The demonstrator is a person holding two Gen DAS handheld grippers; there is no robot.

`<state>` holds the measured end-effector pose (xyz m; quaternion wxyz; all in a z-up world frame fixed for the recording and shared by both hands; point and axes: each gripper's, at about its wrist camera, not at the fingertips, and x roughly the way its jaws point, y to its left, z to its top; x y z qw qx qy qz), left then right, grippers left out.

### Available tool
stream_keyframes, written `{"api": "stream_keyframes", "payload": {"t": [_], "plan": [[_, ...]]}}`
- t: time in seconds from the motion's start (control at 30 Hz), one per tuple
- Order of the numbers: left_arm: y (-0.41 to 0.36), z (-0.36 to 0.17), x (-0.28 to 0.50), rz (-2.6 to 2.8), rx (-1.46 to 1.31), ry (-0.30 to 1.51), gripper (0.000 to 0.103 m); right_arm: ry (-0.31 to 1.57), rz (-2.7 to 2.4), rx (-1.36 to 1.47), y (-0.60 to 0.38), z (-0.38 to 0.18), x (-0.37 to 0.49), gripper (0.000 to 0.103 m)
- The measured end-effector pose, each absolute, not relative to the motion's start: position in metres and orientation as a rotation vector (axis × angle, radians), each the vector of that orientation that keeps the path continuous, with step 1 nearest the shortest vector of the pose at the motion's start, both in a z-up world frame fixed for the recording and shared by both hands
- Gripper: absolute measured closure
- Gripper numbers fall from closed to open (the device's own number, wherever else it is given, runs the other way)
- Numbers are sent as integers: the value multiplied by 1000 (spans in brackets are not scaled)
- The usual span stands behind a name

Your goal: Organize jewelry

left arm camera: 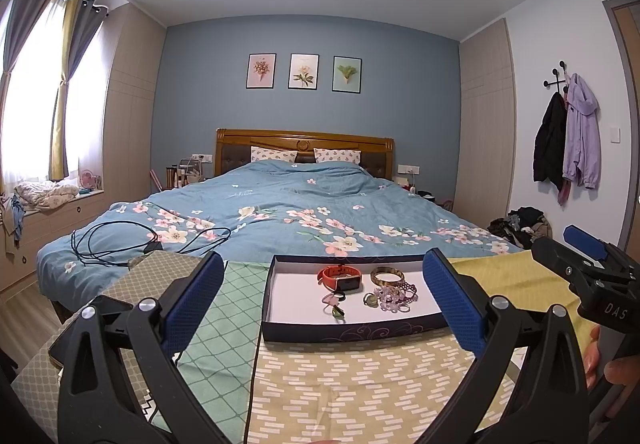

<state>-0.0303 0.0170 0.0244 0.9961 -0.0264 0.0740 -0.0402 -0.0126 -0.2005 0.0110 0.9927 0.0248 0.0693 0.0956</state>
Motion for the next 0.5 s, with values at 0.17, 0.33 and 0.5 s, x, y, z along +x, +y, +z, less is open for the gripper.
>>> {"api": "stream_keyframes", "payload": {"t": [0.17, 0.33, 0.5], "plan": [[16, 24, -30, -80, -53, 148, 5, 139, 192, 50, -201, 11, -13, 7], [16, 25, -30, -80, -54, 147, 5, 137, 192, 50, -202, 11, -14, 7], [16, 25, -30, -80, -54, 147, 5, 142, 193, 49, -201, 11, -12, 7]]}}
